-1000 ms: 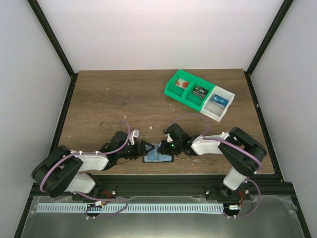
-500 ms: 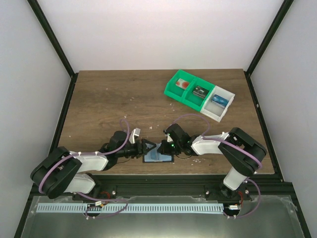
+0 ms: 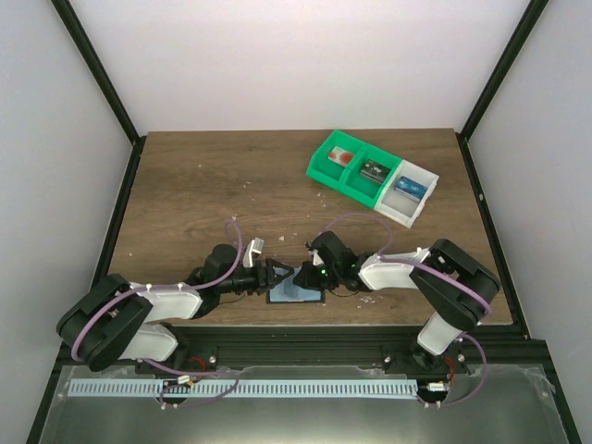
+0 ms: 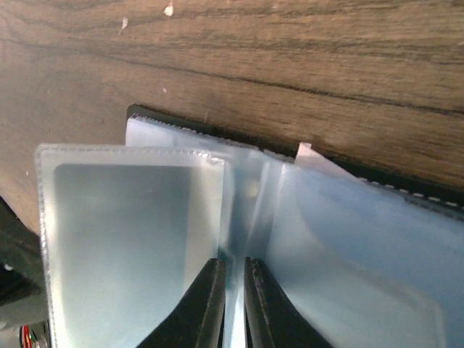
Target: Take the credit cards out of the card holder
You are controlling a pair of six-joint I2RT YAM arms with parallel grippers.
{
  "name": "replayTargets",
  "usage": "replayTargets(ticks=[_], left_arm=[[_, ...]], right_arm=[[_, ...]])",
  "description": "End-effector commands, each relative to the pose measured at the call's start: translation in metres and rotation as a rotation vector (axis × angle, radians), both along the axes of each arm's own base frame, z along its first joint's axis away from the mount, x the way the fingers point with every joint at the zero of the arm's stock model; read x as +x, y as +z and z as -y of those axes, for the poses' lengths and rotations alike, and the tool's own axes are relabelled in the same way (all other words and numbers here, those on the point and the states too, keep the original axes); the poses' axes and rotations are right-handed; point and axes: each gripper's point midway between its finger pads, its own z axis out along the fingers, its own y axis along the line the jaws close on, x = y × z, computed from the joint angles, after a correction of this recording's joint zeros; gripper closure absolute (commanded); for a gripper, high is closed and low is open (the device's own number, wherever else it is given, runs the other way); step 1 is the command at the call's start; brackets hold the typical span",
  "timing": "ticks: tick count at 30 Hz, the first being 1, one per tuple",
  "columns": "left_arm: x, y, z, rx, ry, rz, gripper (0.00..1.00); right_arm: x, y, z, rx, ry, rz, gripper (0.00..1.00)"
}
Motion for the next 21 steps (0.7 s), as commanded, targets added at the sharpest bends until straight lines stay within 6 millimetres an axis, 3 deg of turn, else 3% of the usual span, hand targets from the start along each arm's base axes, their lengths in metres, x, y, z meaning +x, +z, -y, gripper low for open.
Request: replayTargets(ticks=[1,13,21], left_arm=[[0.000,0.009,0.005,-0.031,-0.015,0.024,0.26],[0.000,0.008,0.006,-0.028,-0.015,0.021,0.26],[0.000,0.009,0.011,-0.031,-0.025,0.022,0.26]], right_arm=[[-0.010,0.003,0.007,-0.022,0.006,-0.009,0.87],[0.009,0.032,0.039,-0.116,-0.084,0.127,0.76],[0.012,0.023,0.064,-0.164,-0.122,0.131,0.70]])
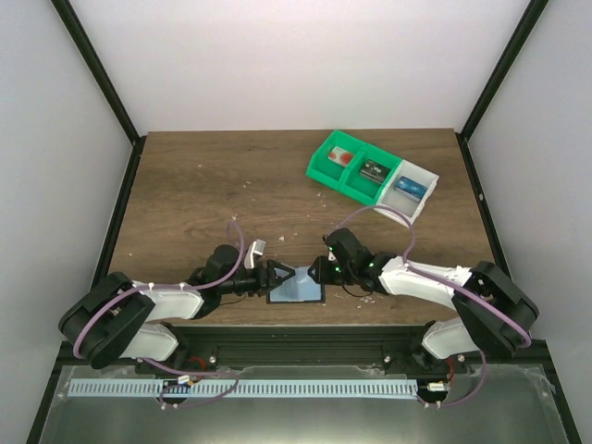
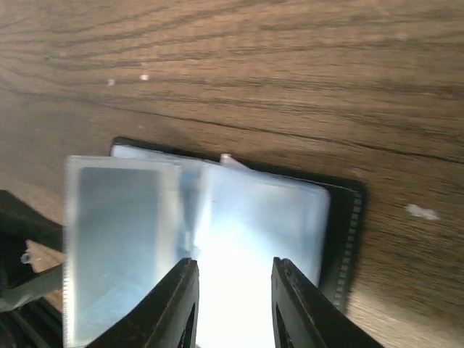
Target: Take the credit cards out of the card holder
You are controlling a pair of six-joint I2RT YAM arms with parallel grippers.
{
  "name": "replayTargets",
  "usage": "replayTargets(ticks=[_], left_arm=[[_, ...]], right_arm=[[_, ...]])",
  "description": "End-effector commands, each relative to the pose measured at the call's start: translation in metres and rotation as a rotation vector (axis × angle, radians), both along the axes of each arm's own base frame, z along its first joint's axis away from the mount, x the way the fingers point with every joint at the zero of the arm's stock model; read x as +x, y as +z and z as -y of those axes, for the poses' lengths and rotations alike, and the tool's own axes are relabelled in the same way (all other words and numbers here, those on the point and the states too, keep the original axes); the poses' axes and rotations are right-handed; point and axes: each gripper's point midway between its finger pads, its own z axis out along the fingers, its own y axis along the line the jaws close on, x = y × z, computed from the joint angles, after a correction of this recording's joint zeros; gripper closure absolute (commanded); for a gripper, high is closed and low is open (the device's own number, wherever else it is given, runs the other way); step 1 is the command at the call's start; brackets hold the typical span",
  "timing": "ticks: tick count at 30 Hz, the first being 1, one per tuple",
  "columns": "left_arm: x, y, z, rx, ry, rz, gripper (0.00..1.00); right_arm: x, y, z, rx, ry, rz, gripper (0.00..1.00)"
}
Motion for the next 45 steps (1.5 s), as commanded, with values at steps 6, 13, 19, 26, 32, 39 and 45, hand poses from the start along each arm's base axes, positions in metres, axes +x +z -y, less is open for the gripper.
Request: replayTargets(ticks=[6,13,19,26,32,39,45], left_arm=[[0.003,0.011,0.011,-0.035,-0.026,0.028,0.26],[0.004,0.013,0.013,-0.039,-0.029,0.028,0.26],[0.004,0.013,0.016,-0.045,-0.036,0.023,0.26],[0.005,0.015,0.020,-0.060,-0.046,0.017,0.26],[0.004,0.013,0.022,-0.063,-0.055,0.010,0.26],[0.001,0.013,0.027,-0.075,-0.077,0.006,0.27],[0.000,0.014,0.028,-0.081,-0.085,0.006,0.27]], right_arm=[[-0.007,-0.029,0.018,-0.046,-0.011,-0.051,0.73],[-0.010,-0.040,0.016,-0.042,-0.002,-0.077,0.81],[-0.011,-0.042,0.017,-0.040,0.000,-0.081,0.87],[-0.011,-0.042,0.016,-0.039,0.000,-0.079,0.87],[-0.011,-0.041,0.016,-0.037,-0.001,-0.077,0.87],[-0.011,-0.040,0.016,-0.035,0.000,-0.077,0.87],[-0.010,-0.038,0.015,-0.032,-0.003,-0.074,0.87]])
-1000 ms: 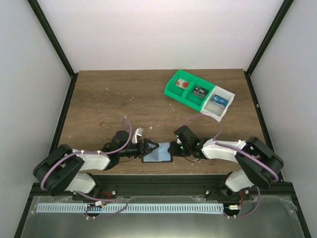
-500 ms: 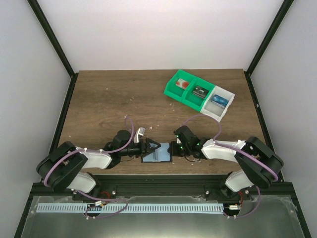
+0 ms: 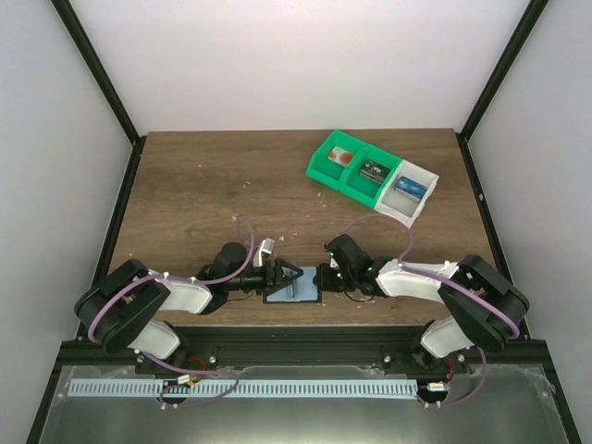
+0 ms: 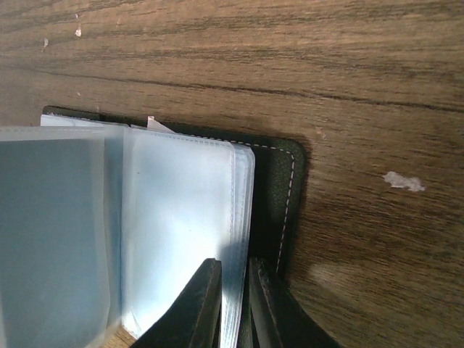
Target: Take the credit cards out of the card holder
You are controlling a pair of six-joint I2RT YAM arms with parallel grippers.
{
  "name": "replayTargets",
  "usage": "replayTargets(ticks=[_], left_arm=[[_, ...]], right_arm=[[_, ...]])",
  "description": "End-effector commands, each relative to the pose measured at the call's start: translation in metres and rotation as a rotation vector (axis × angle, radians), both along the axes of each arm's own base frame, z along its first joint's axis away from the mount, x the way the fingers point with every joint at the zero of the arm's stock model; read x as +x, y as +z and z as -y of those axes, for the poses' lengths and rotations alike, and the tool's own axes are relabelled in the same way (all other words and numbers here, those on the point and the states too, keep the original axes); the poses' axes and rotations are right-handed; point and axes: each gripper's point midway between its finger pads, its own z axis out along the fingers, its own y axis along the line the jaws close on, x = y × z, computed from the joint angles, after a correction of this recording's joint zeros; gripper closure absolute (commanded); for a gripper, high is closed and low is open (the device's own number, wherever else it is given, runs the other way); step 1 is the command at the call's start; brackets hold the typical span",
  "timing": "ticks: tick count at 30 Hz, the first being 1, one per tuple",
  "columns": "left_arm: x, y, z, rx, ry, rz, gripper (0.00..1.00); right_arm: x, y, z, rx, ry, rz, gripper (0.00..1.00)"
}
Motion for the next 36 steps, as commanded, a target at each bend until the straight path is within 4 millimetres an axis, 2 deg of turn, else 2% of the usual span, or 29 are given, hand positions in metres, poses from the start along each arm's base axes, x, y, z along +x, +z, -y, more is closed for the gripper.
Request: replayTargets(ticks=[1,10,22,29,36], left_arm=[[0.002,0.012,0.007,-0.039,-0.019,0.036,0.27],[0.001,0.010,0.005,-0.029,-0.020,0.041,0.27],[0.009,-0.010,-0.008,0.091,0.030,0.071,0.28],[0.014,-0.019,-0.022,0.108,0.069,0.061,0.35],[0.015,-0.027,-0.026,0.139,0.071,0.067,0.41]], right_arm=[[0.000,-0.003,0.003,-0.004,-0.006,-0.002,0.87],[0.001,0.000,0.004,-0.010,-0.013,0.006,0.87],[0.009,0.032,0.009,-0.001,-0.041,0.073,0.84],[0.009,0.054,-0.001,0.074,-0.027,0.092,0.83],[0.006,0.050,-0.019,0.142,0.015,0.043,0.83]])
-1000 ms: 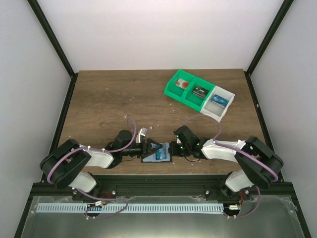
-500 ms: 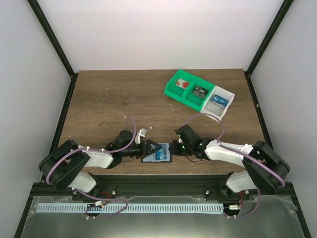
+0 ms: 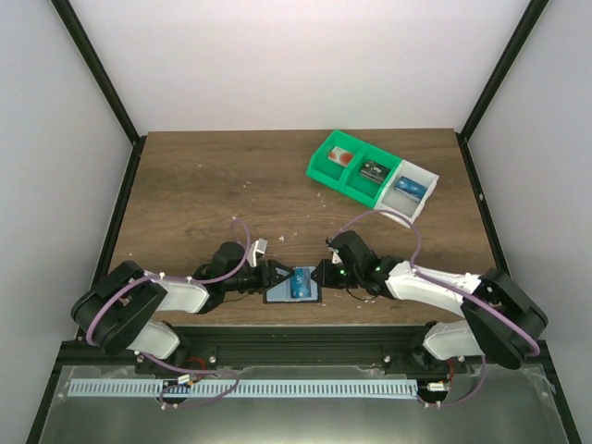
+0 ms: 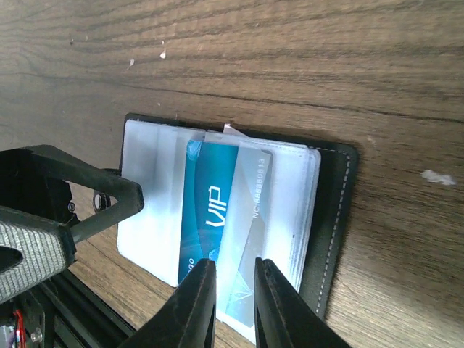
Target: Take the credit cards out of the card holder
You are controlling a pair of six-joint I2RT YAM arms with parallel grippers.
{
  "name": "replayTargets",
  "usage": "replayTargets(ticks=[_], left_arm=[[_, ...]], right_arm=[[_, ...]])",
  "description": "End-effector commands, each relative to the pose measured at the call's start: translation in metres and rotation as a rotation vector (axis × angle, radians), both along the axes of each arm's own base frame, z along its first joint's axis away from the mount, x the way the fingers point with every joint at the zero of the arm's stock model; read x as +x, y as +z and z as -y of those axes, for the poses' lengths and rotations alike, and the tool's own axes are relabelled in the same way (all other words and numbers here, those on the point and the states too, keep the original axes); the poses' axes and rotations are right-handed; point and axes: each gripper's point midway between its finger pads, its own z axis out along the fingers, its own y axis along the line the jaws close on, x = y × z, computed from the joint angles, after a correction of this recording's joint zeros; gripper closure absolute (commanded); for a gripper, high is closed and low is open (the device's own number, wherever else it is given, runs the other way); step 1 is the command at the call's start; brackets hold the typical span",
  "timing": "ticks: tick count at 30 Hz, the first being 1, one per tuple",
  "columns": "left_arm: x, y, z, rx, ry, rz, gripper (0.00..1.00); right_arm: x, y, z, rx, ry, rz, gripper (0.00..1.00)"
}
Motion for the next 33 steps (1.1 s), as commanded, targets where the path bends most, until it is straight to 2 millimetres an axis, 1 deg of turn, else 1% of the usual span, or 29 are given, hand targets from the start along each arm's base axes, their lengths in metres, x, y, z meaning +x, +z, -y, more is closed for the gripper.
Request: replayTargets(ticks=[1,8,15,19,24,33], left_arm=[[0.002,-0.005,-0.004,0.023,0.000,0.029,0.41],[0.000,-0.014,-0.004,0.043,-0.008,0.018,0.46],[-0.001,-0.021,-0.004,0.054,-0.013,0.004,0.50],[-0.001,-0.023,-0.004,0.055,-0.013,0.001,0.51],[-0.002,-0.025,-0.002,0.050,-0.020,-0.005,0.55],[-0.004,-0.027,0.007,0.029,-0.046,-0.020,0.68]], right_arm=[[0.007,0.011,-0.019,0.074,0.023,-0.009,0.83],[0.006,0.001,-0.027,0.085,0.048,-0.040,0.83],[-0.001,-0.024,-0.022,0.044,0.047,-0.091,0.83],[-0.007,-0.037,-0.015,0.014,0.040,-0.120,0.83],[-0.010,-0.041,-0.011,0.003,0.033,-0.125,0.83],[-0.010,-0.043,-0.012,0.006,0.038,-0.127,0.84]])
